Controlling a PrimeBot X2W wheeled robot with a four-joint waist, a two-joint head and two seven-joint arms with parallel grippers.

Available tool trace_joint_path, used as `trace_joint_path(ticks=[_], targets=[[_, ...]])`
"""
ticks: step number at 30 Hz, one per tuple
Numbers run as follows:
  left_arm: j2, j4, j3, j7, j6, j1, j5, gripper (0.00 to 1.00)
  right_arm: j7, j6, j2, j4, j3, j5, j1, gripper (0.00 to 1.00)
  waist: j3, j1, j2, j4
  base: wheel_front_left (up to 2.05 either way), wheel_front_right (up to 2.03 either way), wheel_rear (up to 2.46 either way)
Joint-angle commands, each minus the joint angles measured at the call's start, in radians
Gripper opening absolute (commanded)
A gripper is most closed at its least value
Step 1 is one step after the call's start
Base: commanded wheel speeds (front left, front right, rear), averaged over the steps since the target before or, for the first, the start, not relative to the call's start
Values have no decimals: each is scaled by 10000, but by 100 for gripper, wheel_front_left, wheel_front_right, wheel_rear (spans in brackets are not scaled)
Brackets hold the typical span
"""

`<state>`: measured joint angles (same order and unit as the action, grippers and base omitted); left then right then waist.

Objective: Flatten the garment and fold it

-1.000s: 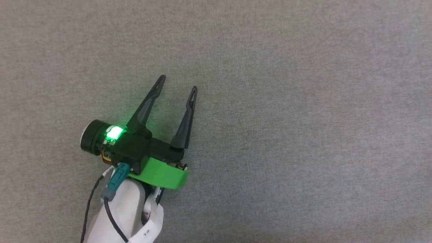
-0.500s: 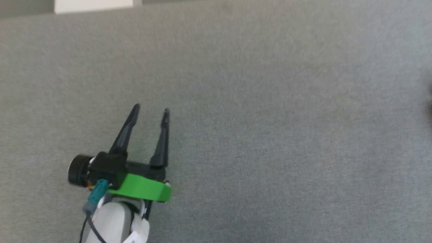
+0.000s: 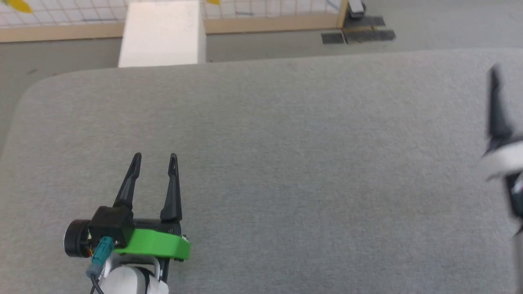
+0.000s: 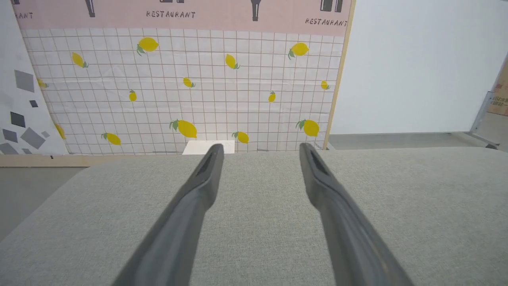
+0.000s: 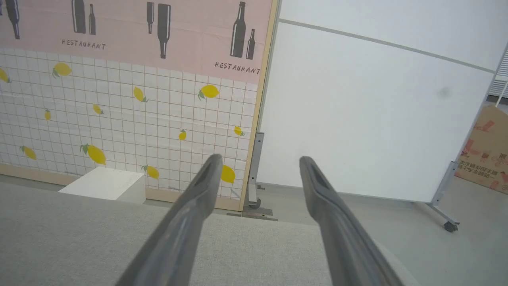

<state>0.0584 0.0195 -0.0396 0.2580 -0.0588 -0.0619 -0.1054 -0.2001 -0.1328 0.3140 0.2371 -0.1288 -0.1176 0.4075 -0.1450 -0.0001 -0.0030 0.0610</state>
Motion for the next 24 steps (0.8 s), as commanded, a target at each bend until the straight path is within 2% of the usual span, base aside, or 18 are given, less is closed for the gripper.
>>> trace_joint_path(ticks=[1, 5, 10, 17, 24], targets=[[-38, 32, 31, 38, 84, 149, 64, 100, -117, 21, -404, -364, -48, 63, -540, 100, 348, 1, 30, -378, 0, 0, 0], [-49, -57, 0, 38, 82, 305, 160, 100, -282, 21, -1345, -1244, 32, 158, -1849, 100, 442, 1, 30, -515, 0, 0, 0], [-56, -326, -75, 38, -3, 438, 228, 100, -466, 21, -2094, -1752, 151, 107, -3080, 100, 535, 1, 30, -634, 0, 0, 0], [-38, -748, -160, 38, -82, 552, 316, 100, -564, 21, -2502, -1702, 393, 286, -4273, 100, 657, 1, 30, -733, 0, 0, 0], [-52, -1024, -110, 38, -59, 609, 303, 100, -597, 21, -2602, -1517, 446, 527, -4510, 100, 695, 1, 30, -716, 0, 0, 0]])
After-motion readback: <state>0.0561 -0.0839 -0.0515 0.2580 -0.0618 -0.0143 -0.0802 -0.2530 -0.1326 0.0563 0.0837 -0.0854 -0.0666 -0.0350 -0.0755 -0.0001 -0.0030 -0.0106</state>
